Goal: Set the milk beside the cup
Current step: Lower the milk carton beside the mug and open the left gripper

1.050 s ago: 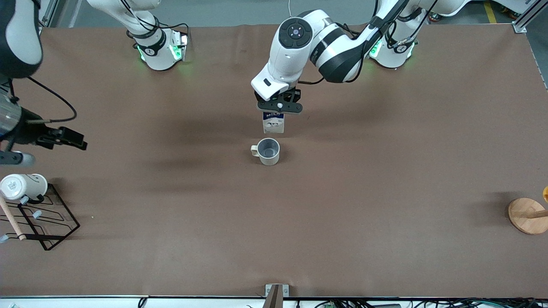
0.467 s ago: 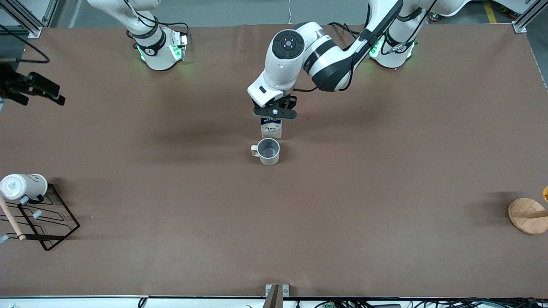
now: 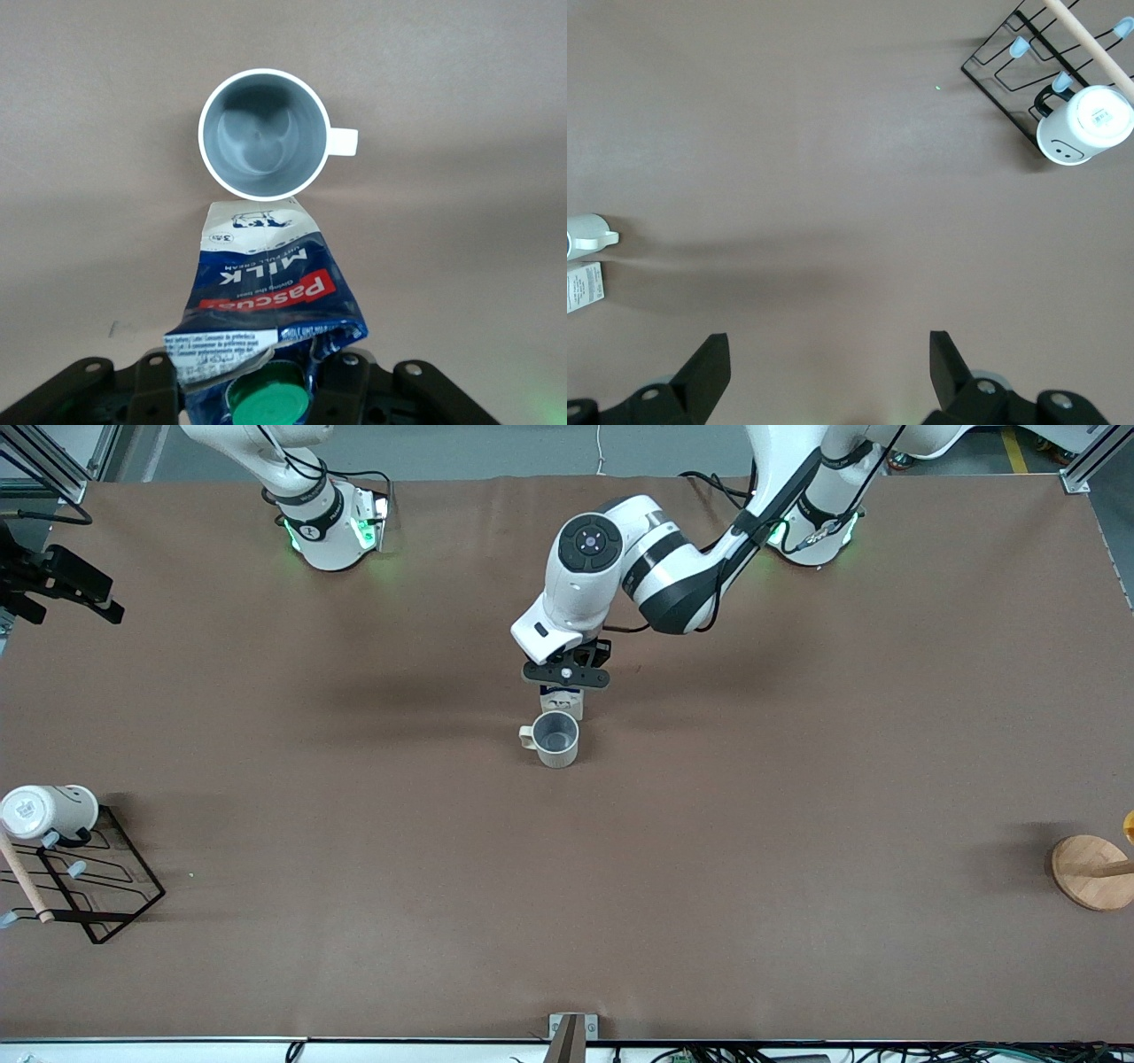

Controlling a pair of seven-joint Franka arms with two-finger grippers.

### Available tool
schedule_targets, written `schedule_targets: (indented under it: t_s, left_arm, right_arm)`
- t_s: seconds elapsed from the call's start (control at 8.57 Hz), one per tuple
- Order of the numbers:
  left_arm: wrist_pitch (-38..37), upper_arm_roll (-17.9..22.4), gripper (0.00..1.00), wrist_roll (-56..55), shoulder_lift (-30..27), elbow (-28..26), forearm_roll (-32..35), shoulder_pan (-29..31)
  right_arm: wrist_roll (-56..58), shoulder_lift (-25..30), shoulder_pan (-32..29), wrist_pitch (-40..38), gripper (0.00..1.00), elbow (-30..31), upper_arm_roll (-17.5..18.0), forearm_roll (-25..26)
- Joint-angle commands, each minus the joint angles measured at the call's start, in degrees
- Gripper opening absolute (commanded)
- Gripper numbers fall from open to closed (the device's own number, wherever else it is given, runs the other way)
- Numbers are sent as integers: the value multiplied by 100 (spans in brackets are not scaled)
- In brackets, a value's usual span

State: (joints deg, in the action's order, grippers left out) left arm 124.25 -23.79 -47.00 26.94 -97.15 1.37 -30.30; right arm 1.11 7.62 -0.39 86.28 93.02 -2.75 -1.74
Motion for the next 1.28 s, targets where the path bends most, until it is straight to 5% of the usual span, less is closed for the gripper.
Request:
schedule_targets:
  t_s: [0.0, 0.47, 0.93, 1.17]
  left_arm:
    - [12, 5, 47, -126, 127, 153, 162, -46]
    - [12, 14, 50, -240, 338, 337, 162, -125]
    - [12, 23, 99, -319, 338, 346, 162, -161]
    - [-75, 23, 100, -485, 260, 485, 258, -187]
  right_arm:
    - [64, -155, -101, 116, 99, -179, 81, 155]
    - [3, -225, -110, 126, 99, -170, 81, 156]
    - [3, -278, -31, 143, 99, -170, 99, 252]
    - [3, -287, -31, 143, 99, -170, 116, 288]
